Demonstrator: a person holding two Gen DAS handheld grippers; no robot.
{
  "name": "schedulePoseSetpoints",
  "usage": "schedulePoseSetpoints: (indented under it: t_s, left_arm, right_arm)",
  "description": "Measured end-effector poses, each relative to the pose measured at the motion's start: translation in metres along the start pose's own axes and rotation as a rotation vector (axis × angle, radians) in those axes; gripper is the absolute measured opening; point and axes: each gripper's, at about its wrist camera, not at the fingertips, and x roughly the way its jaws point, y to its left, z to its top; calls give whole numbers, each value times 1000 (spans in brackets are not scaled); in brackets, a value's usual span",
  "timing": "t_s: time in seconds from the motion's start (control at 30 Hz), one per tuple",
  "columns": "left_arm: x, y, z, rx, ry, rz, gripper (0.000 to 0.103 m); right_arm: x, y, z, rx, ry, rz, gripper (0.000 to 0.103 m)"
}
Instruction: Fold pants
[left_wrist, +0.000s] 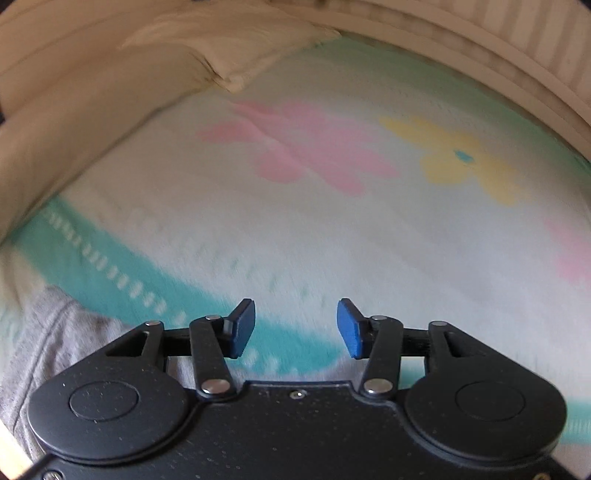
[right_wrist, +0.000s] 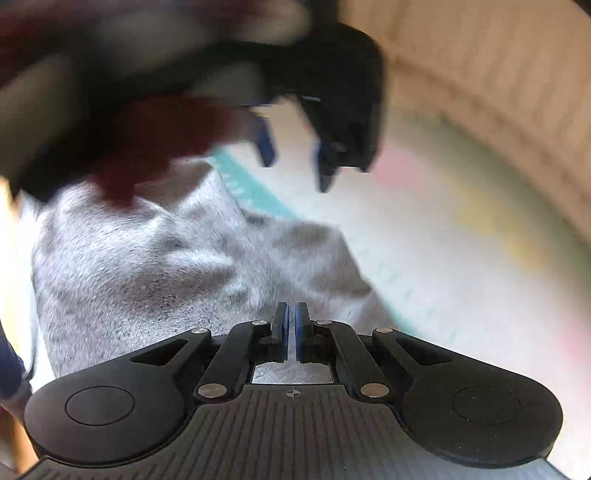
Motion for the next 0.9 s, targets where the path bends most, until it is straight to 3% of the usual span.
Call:
schedulePoseSetpoints:
  t_s: [0.1,0.23,0.3,0.4,0.57,0.73,0.87,0.9]
  left_arm:
    - [6,-4,-19,91,57,-7,56]
    - [21,3,-48,161,159,-14,56]
    - [23,6,-61,203,172,-7,57]
    - [15,1,-74,334,145,37,59]
    - [9,17,-81,333,161,63,59]
    - [1,28,-88,313,183,77,59]
    - [-22,3,-105,375,113,75,57]
    - [-28,-7,-110,394,101,53,57]
  right_arm:
    - [22,-36,3,195,87,-1,3]
    - [32,-85,2,438,91,13,0]
    - [31,-96,3,455,100,-58,0]
    - [22,-114,-2,526,75,-91,5]
    - [1,-128,-17,563,64,-80,5]
    - [-14,-131,-48,548,177,-53,5]
    - [-27,-130,-83,491,311,-72,5]
    - [-36,-134,-93,503,292,-53,5]
